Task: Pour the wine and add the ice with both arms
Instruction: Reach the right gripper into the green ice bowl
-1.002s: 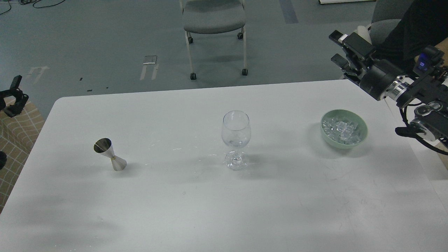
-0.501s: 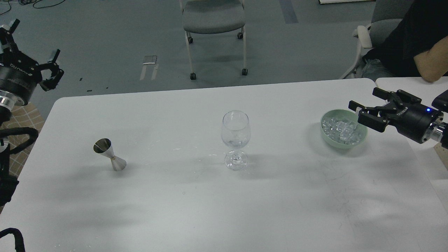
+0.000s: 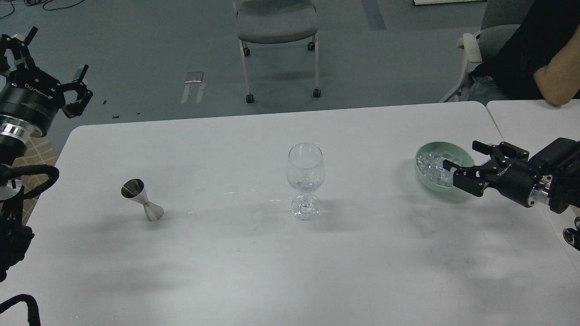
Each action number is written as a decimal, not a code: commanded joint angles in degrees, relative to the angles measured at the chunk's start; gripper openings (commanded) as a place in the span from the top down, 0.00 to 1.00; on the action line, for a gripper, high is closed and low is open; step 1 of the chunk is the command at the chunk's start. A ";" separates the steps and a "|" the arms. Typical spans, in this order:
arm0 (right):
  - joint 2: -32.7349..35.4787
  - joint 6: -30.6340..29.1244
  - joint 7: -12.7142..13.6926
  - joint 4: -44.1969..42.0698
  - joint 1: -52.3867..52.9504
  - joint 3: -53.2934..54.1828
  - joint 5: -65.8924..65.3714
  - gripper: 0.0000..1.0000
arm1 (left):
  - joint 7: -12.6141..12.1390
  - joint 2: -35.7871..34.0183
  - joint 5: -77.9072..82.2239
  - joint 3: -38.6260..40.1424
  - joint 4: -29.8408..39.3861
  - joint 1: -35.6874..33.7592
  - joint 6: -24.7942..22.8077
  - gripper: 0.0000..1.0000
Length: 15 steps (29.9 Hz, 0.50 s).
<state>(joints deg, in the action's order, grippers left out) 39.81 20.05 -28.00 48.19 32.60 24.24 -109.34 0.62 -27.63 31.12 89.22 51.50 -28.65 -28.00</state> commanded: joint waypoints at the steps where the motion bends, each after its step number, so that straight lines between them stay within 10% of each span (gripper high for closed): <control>1: -0.70 -0.01 0.00 -1.95 1.49 -2.78 -0.35 0.29 | -0.01 0.03 -0.01 -0.01 0.00 0.00 0.00 0.02; 15: -4.03 -0.19 0.00 -4.85 3.26 -3.93 -0.44 0.37 | -0.01 0.29 -0.09 -0.01 0.35 0.18 0.00 0.02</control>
<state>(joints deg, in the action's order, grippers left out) 36.69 19.98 -28.00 44.30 35.81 20.47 -109.73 0.62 -27.43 31.02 89.21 51.85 -28.48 -28.00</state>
